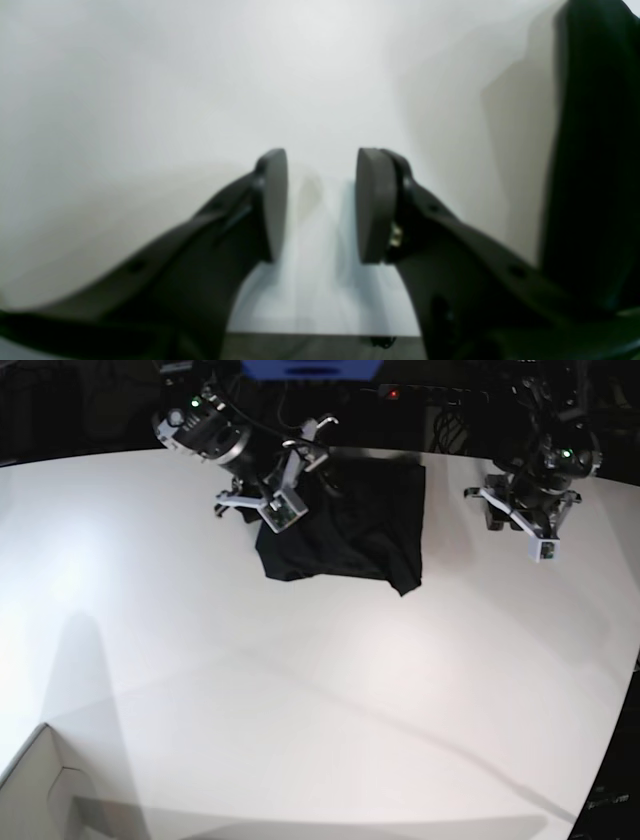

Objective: Layout the t-shirt on the table in an organized manner, then fold the t-shirt properly
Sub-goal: 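Fold the strip end with the right gripper over toward the left gripper, then grasp the folded bundle edges with both grippers and lift them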

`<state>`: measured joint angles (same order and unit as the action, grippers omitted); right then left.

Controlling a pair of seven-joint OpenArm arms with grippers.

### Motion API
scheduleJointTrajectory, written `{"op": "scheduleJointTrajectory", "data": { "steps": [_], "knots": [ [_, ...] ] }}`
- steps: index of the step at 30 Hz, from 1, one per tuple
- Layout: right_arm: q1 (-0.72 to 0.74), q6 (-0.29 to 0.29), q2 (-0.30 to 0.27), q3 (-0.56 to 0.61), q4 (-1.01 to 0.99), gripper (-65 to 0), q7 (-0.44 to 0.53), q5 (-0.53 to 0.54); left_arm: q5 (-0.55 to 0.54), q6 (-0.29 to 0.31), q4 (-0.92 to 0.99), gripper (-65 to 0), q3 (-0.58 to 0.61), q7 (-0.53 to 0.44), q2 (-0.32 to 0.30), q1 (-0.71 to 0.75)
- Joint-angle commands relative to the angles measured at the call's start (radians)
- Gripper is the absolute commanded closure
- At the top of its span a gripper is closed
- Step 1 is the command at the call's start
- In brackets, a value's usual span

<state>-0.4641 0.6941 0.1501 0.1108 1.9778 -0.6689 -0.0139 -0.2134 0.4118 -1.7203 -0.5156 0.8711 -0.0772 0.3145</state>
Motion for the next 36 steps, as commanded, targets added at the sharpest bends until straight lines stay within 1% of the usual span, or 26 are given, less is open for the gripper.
{"op": "scheduleJointTrajectory", "data": {
  "steps": [1,7,9,11,17,18,22,28,30,36],
  "knots": [
    [-0.003,0.004,0.007,0.003,0.008,-37.3,0.024,0.019,-0.008,0.0,-0.017,-22.6,-0.002,-0.016,-0.008,-0.005],
    [-0.003,0.004,0.007,0.003,0.008,-36.9,0.024,0.019,-0.008,0.0,-0.017,-22.6,-0.002,-0.016,-0.008,-0.005],
    [-0.003,0.004,0.007,0.003,0.008,-34.0,0.024,0.019,-0.008,0.0,-0.017,-22.6,-0.002,-0.016,-0.008,-0.005],
    [-0.003,0.004,0.007,0.022,0.008,-27.2,0.022,0.019,-0.008,0.0,-0.017,-22.6,-0.002,-0.016,-0.008,-0.004],
    [-0.003,0.004,0.007,0.068,-0.016,-1.6,0.016,0.019,-0.008,0.0,-0.017,-22.6,-0.004,-0.016,-0.008,-0.001],
    [-0.003,0.004,0.007,0.073,-0.019,0.0,0.016,0.019,-0.008,0.0,-0.017,-22.6,-0.007,-0.016,-0.008,0.001],
    [-0.005,0.004,0.007,0.1,-0.016,0.0,0.021,0.019,-0.008,0.0,-0.034,-22.6,-0.067,-0.011,-0.003,-0.002],
    [0.011,0.004,0.007,0.247,-0.011,0.0,0.025,0.015,-0.008,0.0,-0.077,-22.6,-0.1,-0.01,-0.006,0.002],
    [0.04,0.004,0.007,0.292,-0.011,0.0,0.024,0.007,-0.008,0.0,-0.088,-22.6,-0.116,-0.01,-0.005,0.002],
    [0.077,0.004,0.004,0.303,-0.013,0.0,0.024,0.012,-0.008,0.0,-0.093,-22.6,-0.117,-0.008,-0.006,0.007]
  ]
}}
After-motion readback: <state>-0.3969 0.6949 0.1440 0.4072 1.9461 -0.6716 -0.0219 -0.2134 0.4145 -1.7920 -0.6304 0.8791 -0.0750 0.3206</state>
